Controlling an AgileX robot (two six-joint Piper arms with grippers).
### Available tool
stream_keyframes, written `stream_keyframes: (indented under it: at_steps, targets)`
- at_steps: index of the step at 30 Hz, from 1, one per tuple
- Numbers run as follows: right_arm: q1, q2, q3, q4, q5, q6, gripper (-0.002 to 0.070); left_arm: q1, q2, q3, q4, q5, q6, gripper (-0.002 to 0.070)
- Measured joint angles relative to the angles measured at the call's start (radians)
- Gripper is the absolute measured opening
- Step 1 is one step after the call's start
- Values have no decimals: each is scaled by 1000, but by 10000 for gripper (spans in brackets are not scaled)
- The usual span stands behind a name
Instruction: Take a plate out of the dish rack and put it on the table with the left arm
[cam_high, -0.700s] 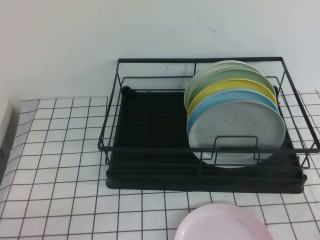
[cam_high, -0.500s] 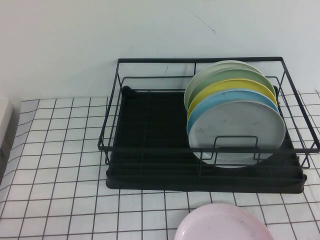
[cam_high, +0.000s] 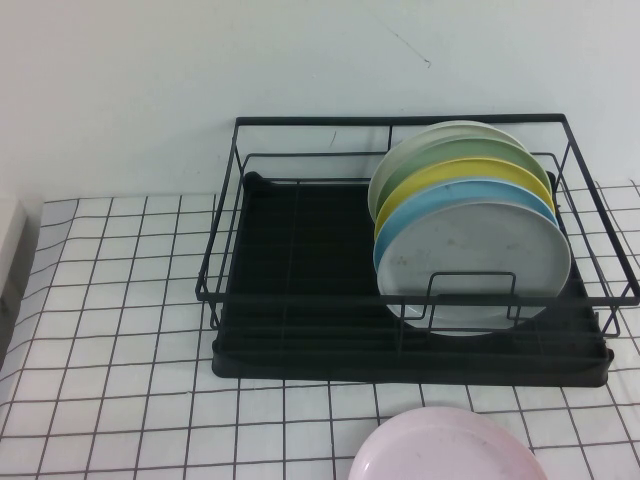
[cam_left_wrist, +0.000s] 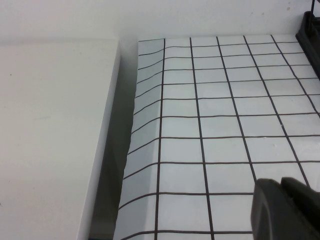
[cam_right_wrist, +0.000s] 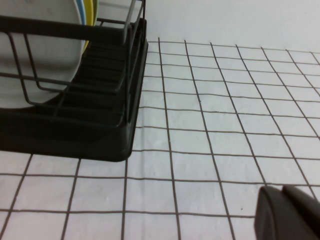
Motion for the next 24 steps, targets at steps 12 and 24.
stream_keyframes:
  at_steps: [12,24]
  targets:
    - [0,0,0,0,0,0,-1,0,0,0,0,0,0,-3]
    - [0,0,0,0,0,0,-1,0,0,4,-236,-35,0,-3]
